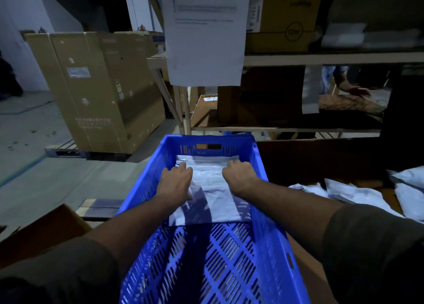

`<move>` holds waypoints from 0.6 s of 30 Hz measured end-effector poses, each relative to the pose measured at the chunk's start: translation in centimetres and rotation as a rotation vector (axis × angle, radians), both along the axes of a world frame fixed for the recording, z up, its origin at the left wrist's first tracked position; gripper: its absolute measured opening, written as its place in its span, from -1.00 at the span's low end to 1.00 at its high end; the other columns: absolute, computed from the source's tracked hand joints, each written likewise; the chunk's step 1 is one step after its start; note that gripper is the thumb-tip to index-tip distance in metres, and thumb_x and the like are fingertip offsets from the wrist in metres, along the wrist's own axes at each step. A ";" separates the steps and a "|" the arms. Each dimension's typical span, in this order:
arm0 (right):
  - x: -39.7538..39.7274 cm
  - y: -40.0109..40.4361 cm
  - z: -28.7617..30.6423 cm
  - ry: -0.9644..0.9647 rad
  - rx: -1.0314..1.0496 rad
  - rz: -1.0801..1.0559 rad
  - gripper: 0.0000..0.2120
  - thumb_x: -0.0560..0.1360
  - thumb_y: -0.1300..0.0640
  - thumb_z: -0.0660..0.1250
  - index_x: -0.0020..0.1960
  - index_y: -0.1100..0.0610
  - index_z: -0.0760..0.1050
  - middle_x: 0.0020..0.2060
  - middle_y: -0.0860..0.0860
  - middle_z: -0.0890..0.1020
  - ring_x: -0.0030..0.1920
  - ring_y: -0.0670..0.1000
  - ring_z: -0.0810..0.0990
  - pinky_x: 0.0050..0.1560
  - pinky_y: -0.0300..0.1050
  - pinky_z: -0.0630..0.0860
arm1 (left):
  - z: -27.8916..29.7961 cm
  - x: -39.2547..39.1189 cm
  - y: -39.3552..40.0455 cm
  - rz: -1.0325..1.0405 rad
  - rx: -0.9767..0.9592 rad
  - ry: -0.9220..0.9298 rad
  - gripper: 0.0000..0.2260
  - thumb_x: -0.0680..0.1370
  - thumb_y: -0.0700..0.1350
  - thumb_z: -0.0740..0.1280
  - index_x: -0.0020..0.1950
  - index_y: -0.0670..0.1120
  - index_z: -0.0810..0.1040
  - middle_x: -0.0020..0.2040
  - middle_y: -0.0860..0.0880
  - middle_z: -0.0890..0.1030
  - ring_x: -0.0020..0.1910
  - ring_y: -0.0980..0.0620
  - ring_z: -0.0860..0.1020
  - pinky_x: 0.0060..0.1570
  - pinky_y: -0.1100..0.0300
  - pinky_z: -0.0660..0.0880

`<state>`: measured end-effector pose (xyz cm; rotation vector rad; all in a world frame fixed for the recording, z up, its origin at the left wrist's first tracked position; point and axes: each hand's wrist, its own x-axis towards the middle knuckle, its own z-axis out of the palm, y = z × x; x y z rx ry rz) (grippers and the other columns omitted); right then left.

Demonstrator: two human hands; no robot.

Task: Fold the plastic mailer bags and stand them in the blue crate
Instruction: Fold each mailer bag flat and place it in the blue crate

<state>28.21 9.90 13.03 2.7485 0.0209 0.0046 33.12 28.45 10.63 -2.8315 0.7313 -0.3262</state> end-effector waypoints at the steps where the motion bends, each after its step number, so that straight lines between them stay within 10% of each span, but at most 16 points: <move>1: -0.4 0.0 0.2 -0.022 0.027 0.004 -0.72 0.54 0.28 0.31 0.24 0.18 0.53 0.22 0.15 0.51 0.20 0.16 0.51 -0.10 0.01 0.40 | 0.3 -0.3 -0.2 -0.009 -0.019 -0.014 -0.49 0.43 0.19 0.52 0.20 -0.05 0.42 0.20 -0.04 0.45 0.13 -0.07 0.53 0.04 0.00 0.41; 18: -17.4 -15.2 2.8 -0.691 0.592 -0.230 -0.91 0.57 -0.03 0.35 -0.02 -0.02 0.53 -0.15 -0.10 0.48 -0.06 -0.04 0.44 -0.21 -0.11 0.33 | 7.4 -12.8 -17.8 -0.477 -0.578 -0.107 -0.83 0.58 0.08 0.38 0.08 0.03 0.56 -0.04 0.06 0.58 -0.14 0.05 0.57 -0.22 0.07 0.55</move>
